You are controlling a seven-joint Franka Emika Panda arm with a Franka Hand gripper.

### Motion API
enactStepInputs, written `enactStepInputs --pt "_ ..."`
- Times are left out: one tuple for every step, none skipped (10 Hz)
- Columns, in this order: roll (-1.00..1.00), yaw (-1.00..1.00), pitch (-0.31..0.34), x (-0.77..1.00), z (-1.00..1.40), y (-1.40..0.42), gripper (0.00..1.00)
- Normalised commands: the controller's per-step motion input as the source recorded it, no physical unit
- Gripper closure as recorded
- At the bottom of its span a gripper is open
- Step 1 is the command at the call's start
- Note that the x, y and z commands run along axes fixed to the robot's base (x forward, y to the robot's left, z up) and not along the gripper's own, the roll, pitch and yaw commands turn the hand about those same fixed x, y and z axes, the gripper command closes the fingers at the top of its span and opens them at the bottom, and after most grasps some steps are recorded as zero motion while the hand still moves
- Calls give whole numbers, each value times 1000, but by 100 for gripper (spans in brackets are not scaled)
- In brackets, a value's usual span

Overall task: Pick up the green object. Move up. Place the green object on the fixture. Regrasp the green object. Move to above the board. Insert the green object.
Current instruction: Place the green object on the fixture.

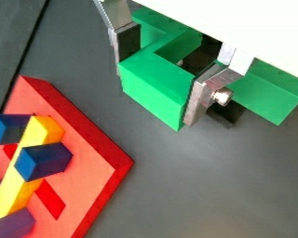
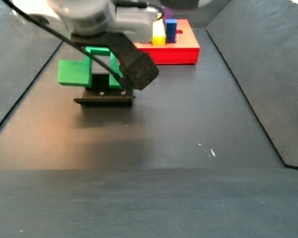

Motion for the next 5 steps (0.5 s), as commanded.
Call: enactStepInputs --pt "0 -123 0 23 -374 -157 100" --pt "0 -117 0 17 -269 -131 100" --pt "43 -86 63 9 -189 -60 100" --pt "86 -34 31 106 -143 0 100" --pt "203 -23 40 260 -171 31 100"
